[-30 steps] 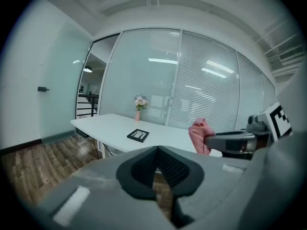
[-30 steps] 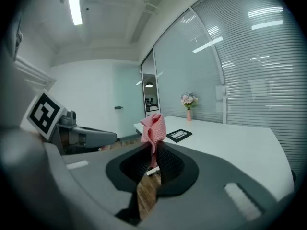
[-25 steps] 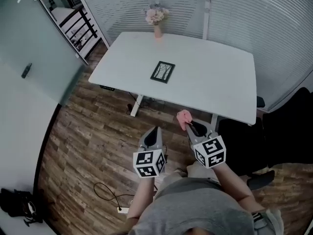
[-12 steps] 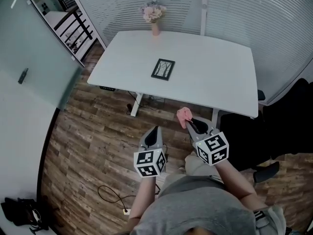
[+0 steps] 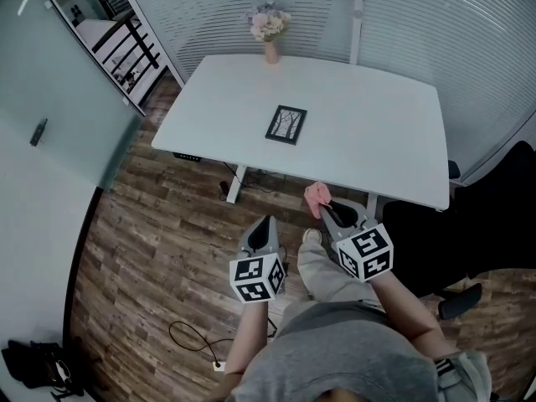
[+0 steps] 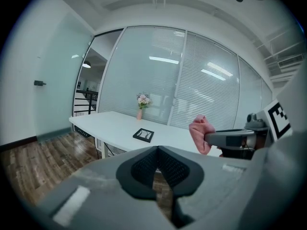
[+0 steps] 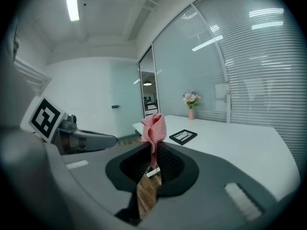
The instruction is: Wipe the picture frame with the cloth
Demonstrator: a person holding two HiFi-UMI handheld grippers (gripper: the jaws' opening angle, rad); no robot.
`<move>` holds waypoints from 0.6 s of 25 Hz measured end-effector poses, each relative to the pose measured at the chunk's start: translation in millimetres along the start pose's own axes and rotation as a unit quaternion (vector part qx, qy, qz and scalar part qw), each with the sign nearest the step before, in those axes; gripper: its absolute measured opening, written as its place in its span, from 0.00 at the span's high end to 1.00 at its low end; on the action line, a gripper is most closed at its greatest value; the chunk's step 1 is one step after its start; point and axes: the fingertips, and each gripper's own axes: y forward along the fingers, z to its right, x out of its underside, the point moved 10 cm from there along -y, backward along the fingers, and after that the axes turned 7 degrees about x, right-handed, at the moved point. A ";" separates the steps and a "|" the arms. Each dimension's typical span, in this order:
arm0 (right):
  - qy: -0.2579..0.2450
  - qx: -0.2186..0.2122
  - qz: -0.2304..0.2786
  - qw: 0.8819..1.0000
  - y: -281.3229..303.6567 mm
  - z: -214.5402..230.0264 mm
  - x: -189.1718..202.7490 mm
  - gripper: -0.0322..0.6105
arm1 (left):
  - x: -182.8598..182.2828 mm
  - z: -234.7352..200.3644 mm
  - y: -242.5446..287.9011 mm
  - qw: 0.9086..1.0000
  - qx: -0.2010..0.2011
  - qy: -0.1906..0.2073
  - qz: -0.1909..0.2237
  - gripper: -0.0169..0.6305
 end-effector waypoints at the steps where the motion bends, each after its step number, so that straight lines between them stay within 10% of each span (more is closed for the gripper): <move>1: 0.000 -0.003 0.001 1.000 7.2 1.6 -0.1 0.89 | -0.3 -3.8 4.4 1.000 -0.002 0.000 0.000 0.97; 15: 0.007 0.001 0.012 1.000 135.5 45.0 -29.6 0.89 | -30.3 -80.3 104.7 1.000 0.006 0.006 -0.027 0.97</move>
